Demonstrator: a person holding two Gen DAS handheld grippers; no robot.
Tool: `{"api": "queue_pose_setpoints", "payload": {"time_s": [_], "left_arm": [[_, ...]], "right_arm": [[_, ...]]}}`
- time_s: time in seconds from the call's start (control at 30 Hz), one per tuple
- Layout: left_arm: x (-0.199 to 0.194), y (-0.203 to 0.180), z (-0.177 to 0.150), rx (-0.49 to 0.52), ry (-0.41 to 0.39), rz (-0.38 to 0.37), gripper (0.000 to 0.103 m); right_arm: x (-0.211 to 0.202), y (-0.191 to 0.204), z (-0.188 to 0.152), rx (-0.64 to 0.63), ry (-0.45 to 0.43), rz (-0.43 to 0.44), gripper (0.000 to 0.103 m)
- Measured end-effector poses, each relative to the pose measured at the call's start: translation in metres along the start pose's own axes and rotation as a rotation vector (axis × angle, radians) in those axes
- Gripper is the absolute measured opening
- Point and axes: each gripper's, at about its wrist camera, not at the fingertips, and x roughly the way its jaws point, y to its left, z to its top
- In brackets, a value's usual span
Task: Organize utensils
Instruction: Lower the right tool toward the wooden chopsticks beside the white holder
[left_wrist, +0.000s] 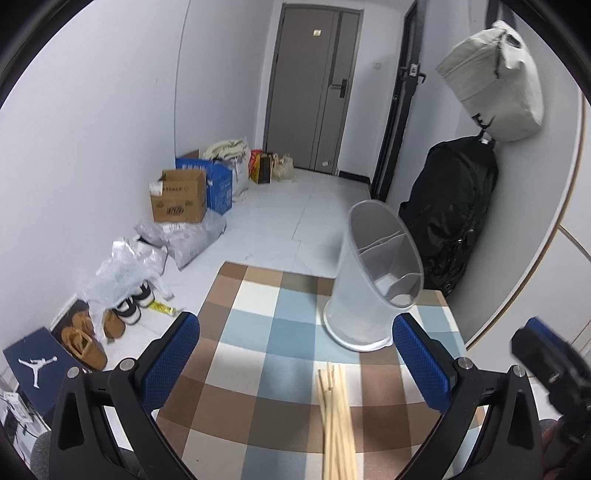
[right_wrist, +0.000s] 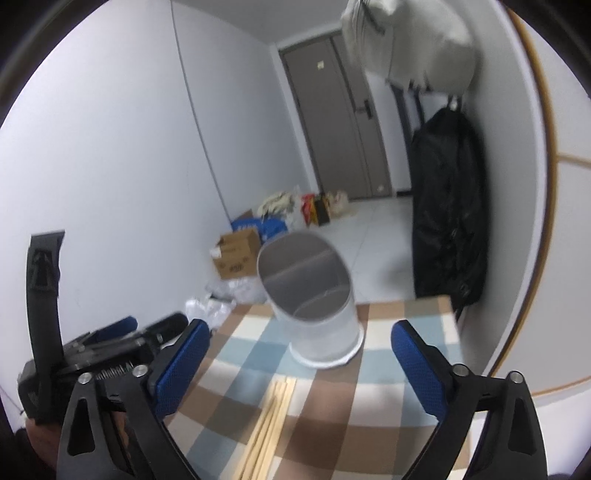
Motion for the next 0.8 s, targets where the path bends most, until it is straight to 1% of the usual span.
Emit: {"api": "queue_pose_setpoints", "payload": {"time_s": [0.07, 0.13, 0.17, 0.2, 0.3, 0.33, 0.4, 0.47, 0.53, 0.6, 0.67, 0.8], "left_arm": [[0.006, 0.009, -0.002, -0.016, 0.018, -0.002, 0.102], [0.013, 0.018, -0.004, -0.033, 0.038, 0.001, 0.102], [0.017, 0.024, -0.006, -0.044, 0.05, 0.005, 0.102], [0.022, 0.029, -0.008, -0.057, 0.064, 0.01, 0.102], [0.033, 0.045, -0.012, -0.087, 0.091, 0.02, 0.102], [0.035, 0.05, -0.013, -0.091, 0.098, 0.024, 0.102], [0.04, 0.059, -0.016, -0.101, 0.115, 0.034, 0.102], [0.046, 0.068, -0.018, -0.127, 0.141, 0.038, 0.102], [0.05, 0.074, -0.019, -0.145, 0.155, 0.035, 0.102], [0.053, 0.076, -0.02, -0.146, 0.161, 0.039, 0.102], [0.055, 0.078, -0.019, -0.144, 0.166, 0.034, 0.102], [0.059, 0.079, -0.02, -0.138, 0.181, 0.023, 0.102]], "right_arm": [[0.018, 0.0, -0.006, 0.011, 0.063, 0.014, 0.085], [0.034, 0.002, -0.012, 0.018, 0.124, 0.031, 0.081], [0.042, 0.004, -0.016, 0.02, 0.154, 0.043, 0.074], [0.05, 0.005, -0.018, 0.02, 0.181, 0.054, 0.071], [0.073, 0.011, -0.03, 0.014, 0.266, 0.071, 0.066], [0.081, 0.013, -0.035, 0.014, 0.299, 0.08, 0.062], [0.095, 0.017, -0.043, 0.019, 0.36, 0.086, 0.059], [0.108, 0.022, -0.052, 0.023, 0.416, 0.092, 0.051], [0.116, 0.026, -0.058, 0.027, 0.448, 0.098, 0.044], [0.125, 0.029, -0.062, 0.022, 0.476, 0.084, 0.043], [0.13, 0.032, -0.064, 0.02, 0.495, 0.081, 0.038], [0.138, 0.038, -0.067, 0.001, 0.53, 0.047, 0.034]]}}
